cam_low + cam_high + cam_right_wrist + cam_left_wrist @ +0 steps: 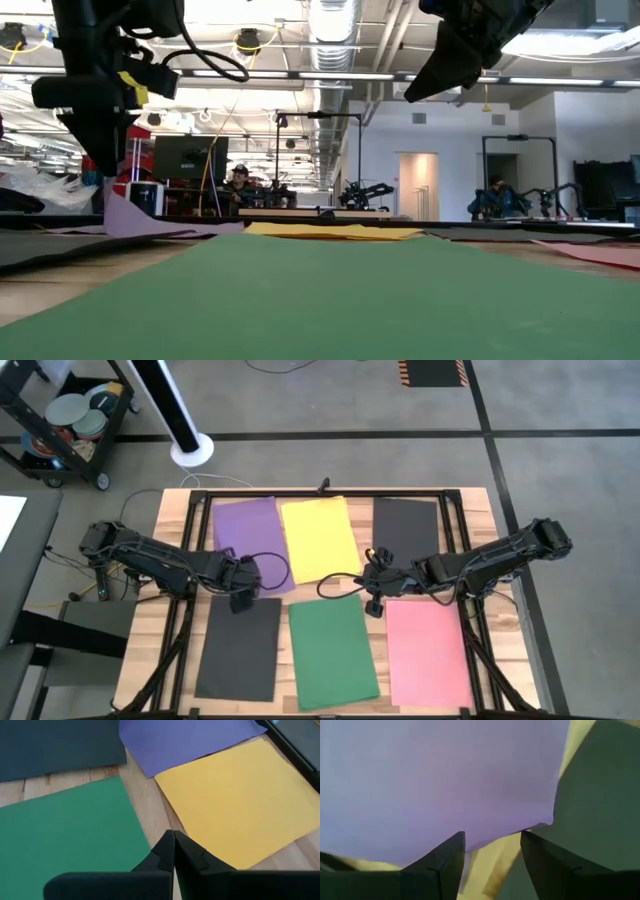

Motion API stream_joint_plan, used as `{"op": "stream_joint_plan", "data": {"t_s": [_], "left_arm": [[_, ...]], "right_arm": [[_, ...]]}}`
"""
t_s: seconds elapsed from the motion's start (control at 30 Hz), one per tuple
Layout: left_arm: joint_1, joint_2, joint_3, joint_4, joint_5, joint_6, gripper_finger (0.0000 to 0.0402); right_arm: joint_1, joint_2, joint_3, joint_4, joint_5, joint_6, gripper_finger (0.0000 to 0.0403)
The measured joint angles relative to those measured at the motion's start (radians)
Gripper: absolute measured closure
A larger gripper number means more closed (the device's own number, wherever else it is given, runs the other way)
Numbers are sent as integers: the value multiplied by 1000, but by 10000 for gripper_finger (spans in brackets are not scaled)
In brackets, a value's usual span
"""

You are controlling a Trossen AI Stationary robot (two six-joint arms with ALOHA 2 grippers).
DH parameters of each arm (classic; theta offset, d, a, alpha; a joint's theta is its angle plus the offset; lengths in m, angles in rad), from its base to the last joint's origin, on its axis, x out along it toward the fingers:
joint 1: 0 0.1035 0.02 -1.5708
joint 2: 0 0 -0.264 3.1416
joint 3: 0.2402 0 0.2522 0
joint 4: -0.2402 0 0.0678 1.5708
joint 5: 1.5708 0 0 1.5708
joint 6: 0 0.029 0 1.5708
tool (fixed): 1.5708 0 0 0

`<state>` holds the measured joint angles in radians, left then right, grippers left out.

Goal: Organize paper
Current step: Stack the purple paper on top of the purple paper

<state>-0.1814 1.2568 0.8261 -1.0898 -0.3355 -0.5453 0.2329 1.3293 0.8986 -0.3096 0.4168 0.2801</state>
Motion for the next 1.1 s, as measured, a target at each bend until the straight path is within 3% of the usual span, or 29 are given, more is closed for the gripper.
{"op": "stream_joint_plan", "data": {"t_s": [0.33,0.53,0.8,1.1], "left_arm": [[0,0,0,21,40,-21,205],[0,0,0,19,28,44,201],[0,0,0,1,18,-58,201],[0,0,0,-24,159,-48,200]], "right_arm": [[0,0,0,0,0,-29,403],[0,0,0,0,0,-51,403],[0,0,0,0,0,-74,403],[-6,0,0,-3,0,-80,403]]}}
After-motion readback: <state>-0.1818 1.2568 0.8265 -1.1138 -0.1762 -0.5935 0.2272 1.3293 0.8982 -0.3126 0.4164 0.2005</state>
